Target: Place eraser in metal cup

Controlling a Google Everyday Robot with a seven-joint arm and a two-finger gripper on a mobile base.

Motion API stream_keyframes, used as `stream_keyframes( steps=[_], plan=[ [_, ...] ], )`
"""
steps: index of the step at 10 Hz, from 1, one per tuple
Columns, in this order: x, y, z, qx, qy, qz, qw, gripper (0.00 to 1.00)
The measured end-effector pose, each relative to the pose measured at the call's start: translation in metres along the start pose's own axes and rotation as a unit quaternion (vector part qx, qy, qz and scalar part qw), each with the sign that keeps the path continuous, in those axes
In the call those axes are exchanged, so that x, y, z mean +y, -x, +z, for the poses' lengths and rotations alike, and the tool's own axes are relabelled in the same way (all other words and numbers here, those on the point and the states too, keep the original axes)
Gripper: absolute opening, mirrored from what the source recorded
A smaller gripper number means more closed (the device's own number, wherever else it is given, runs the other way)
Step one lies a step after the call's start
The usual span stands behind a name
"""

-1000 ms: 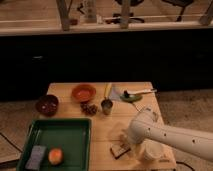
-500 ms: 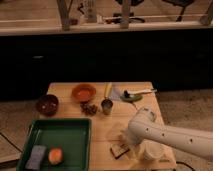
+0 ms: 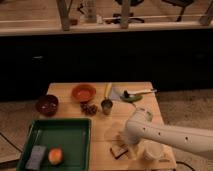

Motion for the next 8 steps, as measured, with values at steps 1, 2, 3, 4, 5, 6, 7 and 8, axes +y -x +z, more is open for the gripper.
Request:
stream_keyframes(
  steps=[1,2,3,4,5,6,7,8],
  plan=[
    [0.003,0.006,-0.002,0.001,-0.001,-0.011,0.9999,0.8],
    [0.006,0.011,-0.002,0.001,0.0,-0.019,0.9998,0.8],
    [0.008,0.013,-0.002,0.003,-0.001,-0.023,0.9997,0.77],
    [0.01,0.016,-0.002,0.004,-0.002,-0.028,0.9996,0.67],
    [0.01,0.017,-0.002,0.004,-0.002,-0.03,0.9995,0.59],
    [0.011,0.017,-0.001,0.004,-0.002,-0.032,0.9995,0.49],
    [0.012,0.016,0.001,0.004,0.0,-0.033,0.9995,0.4],
    [0.012,0.016,0.004,0.003,0.002,-0.035,0.9994,0.28]
  ],
)
